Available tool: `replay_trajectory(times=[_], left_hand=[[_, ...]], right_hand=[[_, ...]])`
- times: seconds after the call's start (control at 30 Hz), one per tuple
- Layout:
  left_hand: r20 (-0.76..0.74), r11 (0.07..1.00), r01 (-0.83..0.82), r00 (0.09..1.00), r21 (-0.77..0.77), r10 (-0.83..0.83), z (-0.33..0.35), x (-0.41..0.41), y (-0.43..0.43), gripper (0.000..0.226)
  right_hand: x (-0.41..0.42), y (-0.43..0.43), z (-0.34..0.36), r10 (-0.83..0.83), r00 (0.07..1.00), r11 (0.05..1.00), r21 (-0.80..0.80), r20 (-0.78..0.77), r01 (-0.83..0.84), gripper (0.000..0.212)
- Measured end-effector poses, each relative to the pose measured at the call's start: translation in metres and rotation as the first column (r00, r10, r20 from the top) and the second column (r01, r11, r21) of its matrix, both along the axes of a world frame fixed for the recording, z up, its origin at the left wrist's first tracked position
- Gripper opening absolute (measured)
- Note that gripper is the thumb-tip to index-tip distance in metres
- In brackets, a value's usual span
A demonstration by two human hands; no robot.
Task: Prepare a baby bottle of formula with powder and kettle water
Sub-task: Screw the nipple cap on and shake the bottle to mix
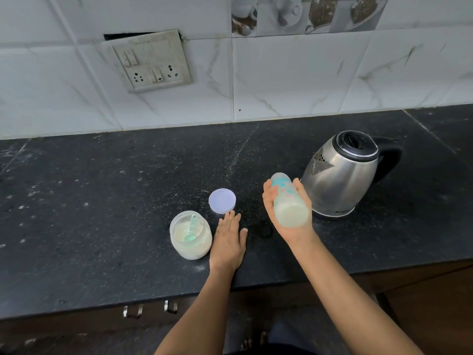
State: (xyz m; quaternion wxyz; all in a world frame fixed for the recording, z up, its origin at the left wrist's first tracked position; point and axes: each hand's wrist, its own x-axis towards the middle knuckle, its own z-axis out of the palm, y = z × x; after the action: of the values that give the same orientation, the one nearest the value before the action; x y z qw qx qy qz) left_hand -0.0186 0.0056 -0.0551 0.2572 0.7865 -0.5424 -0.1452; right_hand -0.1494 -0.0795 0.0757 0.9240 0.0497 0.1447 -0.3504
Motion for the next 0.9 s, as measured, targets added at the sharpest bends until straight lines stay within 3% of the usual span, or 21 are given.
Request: replay_trajectory(times=[0.07,0.2,0.4,0.5,0.63,0.67,0.73,0.8,0.83,0.9], left_hand=[[0.002,1.0,-0.002,1.0,-0.001,0.002,0.001,0.0,0.0,0.048],[-0.007,1.0,-0.002,1.0,0.003,0.002,0.0,0.0,-0.001,0.049],[0.003,1.0,0.001,1.0,-0.022,-0.001,0.001,0.0,0.0,0.048],[-0.004,1.0,-0.001,1.0,-0.025,0.001,0.002,-0.001,0.0,0.048],[-0.004,1.0,-0.002,1.0,-0.025,0.002,0.002,0.0,0.001,0.048],[-0.005,1.0,-0.001,1.0,-0.027,0.001,0.003,0.0,0.001,0.048],[-0.002,0.999,0.0,1.0,-0.039,0.0,0.004,-0.001,0.001,0.048],[0.0,0.999,0.0,1.0,-0.049,0.0,0.005,-0.001,0.001,0.048],[0.001,0.999,0.0,1.0,-0.05,0.0,0.005,-0.002,0.001,0.047],[0.002,0.999,-0.004,1.0,-0.05,0.004,0.006,-0.002,0.001,0.047]], right_hand=[[0.001,0.002,0.006,-0.057,0.998,0.998,0.034,0.005,0.056,0.06],[0.002,-0.001,0.013,-0.026,0.994,1.0,-0.001,-0.104,0.026,0.06],[0.0,-0.004,0.021,-0.011,0.992,0.998,-0.064,-0.124,0.003,0.054],[-0.001,-0.008,0.019,-0.014,0.974,0.993,-0.117,-0.227,-0.013,0.053],[0.004,-0.019,0.009,-0.098,0.973,0.995,-0.031,-0.209,0.093,0.062],[0.003,-0.022,0.004,-0.056,0.98,0.998,-0.019,-0.192,0.054,0.063],[0.0,-0.022,-0.003,0.119,0.986,0.975,-0.175,-0.114,-0.138,0.064],[-0.003,-0.02,-0.006,0.123,0.986,0.912,-0.379,-0.112,-0.157,0.06],[0.0,-0.02,-0.005,0.107,0.987,0.917,-0.373,-0.118,-0.144,0.061],[0.001,-0.021,-0.009,0.041,0.997,0.981,-0.185,-0.069,-0.053,0.072]])
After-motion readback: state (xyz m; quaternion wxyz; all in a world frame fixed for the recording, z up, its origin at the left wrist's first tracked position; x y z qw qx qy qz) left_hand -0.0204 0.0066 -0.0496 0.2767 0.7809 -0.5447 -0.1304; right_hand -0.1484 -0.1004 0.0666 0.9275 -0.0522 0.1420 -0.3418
